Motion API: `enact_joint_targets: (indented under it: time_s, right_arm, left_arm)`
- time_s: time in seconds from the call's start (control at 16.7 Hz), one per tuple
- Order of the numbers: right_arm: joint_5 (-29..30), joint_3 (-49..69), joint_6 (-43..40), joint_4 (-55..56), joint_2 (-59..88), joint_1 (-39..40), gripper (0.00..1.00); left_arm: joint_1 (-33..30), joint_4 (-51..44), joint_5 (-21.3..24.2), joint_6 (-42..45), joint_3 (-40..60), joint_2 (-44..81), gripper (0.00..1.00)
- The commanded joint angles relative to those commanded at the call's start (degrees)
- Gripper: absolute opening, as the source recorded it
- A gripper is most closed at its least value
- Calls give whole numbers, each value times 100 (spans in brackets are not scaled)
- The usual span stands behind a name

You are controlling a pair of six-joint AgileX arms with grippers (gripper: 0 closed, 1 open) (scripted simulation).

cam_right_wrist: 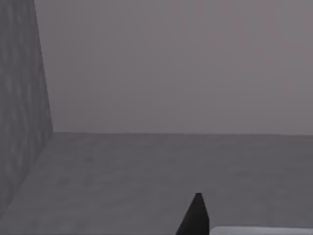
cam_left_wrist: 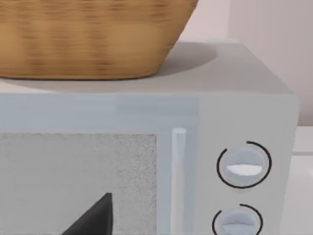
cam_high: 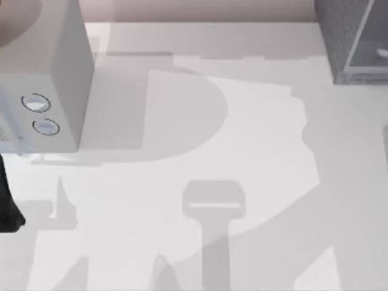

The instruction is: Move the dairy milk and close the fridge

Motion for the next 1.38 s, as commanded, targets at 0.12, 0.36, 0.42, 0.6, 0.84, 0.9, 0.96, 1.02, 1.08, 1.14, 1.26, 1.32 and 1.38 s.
enact_joint_targets:
  time_s: [0.12, 0.36, 0.42, 0.6, 0.84, 0.9, 0.96, 1.02, 1.08, 1.14, 1.26, 1.32, 1.38]
  right_arm:
    - [-23, 38, -2, -22, 37, -21, 0]
    - [-12, 19, 4, -14, 20, 1, 0]
    - [-15, 26, 2, -16, 26, -6, 0]
    - [-22, 38, -2, -22, 37, -21, 0]
    - [-22, 38, -2, -22, 37, -21, 15]
    - [-22, 38, -2, -22, 37, -21, 23]
    - [-22, 38, -2, -22, 37, -21, 30]
    - [-22, 38, -2, -22, 37, -21, 38]
    - [-22, 38, -2, -22, 37, -21, 45]
    - [-22, 38, -2, -22, 37, -21, 53]
    - [-22, 38, -2, -22, 37, -21, 68]
    - [-22, 38, -2, -22, 37, -21, 75]
    - [-22, 38, -2, -22, 37, -21, 83]
  left_arm:
    - [0, 0, 0, 0, 0, 0, 100]
    - [0, 0, 0, 0, 0, 0, 100]
    - [0, 0, 0, 0, 0, 0, 100]
    - [0, 0, 0, 0, 0, 0, 100]
    - [0, 0, 0, 0, 0, 0, 100]
    - [0, 0, 0, 0, 0, 0, 100]
    - [0, 0, 0, 0, 0, 0, 100]
    - [0, 0, 0, 0, 0, 0, 100]
    - [0, 0, 0, 0, 0, 0, 100]
    - [0, 0, 0, 0, 0, 0, 100]
    - [0, 0, 0, 0, 0, 0, 100]
    - [0, 0, 0, 0, 0, 0, 100]
    - [0, 0, 0, 0, 0, 0, 100]
